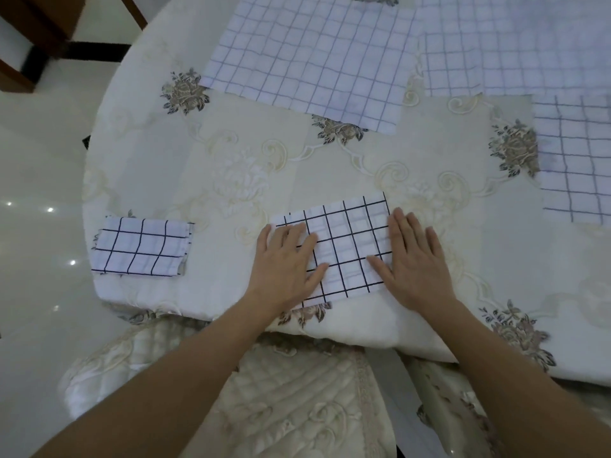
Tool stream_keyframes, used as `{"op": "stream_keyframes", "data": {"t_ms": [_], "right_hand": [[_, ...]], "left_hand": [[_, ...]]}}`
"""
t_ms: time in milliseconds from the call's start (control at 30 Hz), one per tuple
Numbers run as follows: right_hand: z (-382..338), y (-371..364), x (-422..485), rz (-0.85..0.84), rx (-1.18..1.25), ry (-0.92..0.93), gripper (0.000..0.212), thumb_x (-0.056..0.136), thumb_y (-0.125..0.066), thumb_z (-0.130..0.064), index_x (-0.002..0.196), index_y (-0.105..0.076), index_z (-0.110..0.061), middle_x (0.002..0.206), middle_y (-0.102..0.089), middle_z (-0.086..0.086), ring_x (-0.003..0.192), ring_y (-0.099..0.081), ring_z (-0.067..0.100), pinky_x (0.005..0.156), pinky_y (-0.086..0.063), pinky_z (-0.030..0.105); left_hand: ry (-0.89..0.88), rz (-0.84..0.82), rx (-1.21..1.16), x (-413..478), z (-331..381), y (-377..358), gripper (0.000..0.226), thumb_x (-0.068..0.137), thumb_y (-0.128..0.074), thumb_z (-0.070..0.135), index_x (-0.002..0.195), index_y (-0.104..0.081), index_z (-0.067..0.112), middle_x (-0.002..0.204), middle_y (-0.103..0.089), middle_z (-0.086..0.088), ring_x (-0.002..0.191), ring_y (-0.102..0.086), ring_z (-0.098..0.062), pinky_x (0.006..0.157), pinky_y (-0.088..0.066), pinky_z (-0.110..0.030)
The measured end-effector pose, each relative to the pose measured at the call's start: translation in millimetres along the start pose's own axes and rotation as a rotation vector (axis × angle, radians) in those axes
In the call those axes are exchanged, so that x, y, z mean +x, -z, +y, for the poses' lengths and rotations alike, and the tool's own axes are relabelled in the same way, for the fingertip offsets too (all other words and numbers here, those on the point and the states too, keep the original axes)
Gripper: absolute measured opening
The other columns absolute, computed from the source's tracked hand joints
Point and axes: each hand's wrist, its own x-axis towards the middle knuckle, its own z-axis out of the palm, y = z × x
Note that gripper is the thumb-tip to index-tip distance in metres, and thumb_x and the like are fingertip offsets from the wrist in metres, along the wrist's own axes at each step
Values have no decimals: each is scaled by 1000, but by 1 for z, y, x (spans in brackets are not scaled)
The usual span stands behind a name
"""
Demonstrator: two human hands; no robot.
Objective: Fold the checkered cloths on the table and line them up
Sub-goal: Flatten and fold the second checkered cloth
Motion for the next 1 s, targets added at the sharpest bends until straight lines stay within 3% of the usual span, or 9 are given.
{"op": "stream_keyframes", "data": {"t_ms": [133,200,267,333,433,567,733,867,1000], "right_hand": [[-4,18,0,3,114,-95,74,98,-22,-61,155,-24,-15,164,-21,8,150,-20,30,120,-23,52],[-5,24,-10,129,161,-178,61,98,-43,-49,146,-38,-11,145,-45,17,130,-46,38,103,-44,54],[-9,26,-21,233,210,-281,50,93,-58,-40,132,-51,-9,119,-58,18,102,-58,38,80,-52,49],[-18,26,-29,248,268,-383,42,91,-63,-40,120,-57,-10,105,-60,15,91,-59,35,71,-51,44],[-27,23,-32,170,363,-521,39,91,-63,-45,114,-55,-15,104,-58,9,92,-56,30,72,-48,41],[-36,25,-27,133,443,-640,40,88,-66,-46,111,-54,-15,106,-56,7,97,-54,28,78,-47,43],[-31,29,-17,25,561,-735,38,84,-71,-46,104,-53,-20,105,-60,2,99,-56,25,85,-48,43],[-23,28,-10,-72,592,-742,28,81,-72,-45,85,-55,-23,92,-62,-1,92,-59,26,76,-48,37],[-18,28,-8,-73,652,-722,27,80,-75,-39,81,-53,-24,87,-57,-4,87,-57,22,70,-44,34]], "left_hand": [[-86,45,62,40,-7,24,37,94,-44,44,111,-62,17,110,-61,-5,100,-58,-28,106,-36,-53],[-194,51,50,65,-4,30,32,93,-48,35,111,-61,13,110,-60,-7,99,-58,-29,91,-44,-47],[-403,66,-22,90,3,33,30,88,-57,26,112,-62,10,112,-59,-11,97,-58,-32,79,-47,-45],[-639,22,-40,115,14,35,36,83,-63,21,118,-61,11,124,-58,-12,108,-57,-33,83,-49,-46],[-887,-97,11,146,33,39,48,82,-63,14,129,-56,18,143,-51,-9,129,-48,-29,98,-44,-48],[-1055,-192,157,165,46,36,52,85,-57,17,136,-51,24,137,-51,-5,122,-51,-27,103,-41,-45],[-1130,-113,138,172,50,27,39,90,-55,23,128,-52,19,117,-54,-8,100,-55,-28,92,-46,-43],[-1163,-83,135,172,57,22,32,96,-51,26,127,-52,20,121,-53,-8,103,-54,-28,91,-47,-44],[-1045,5,41,162,59,28,35,90,-60,21,125,-58,17,119,-57,-9,105,-58,-29,98,-44,-46]]}}
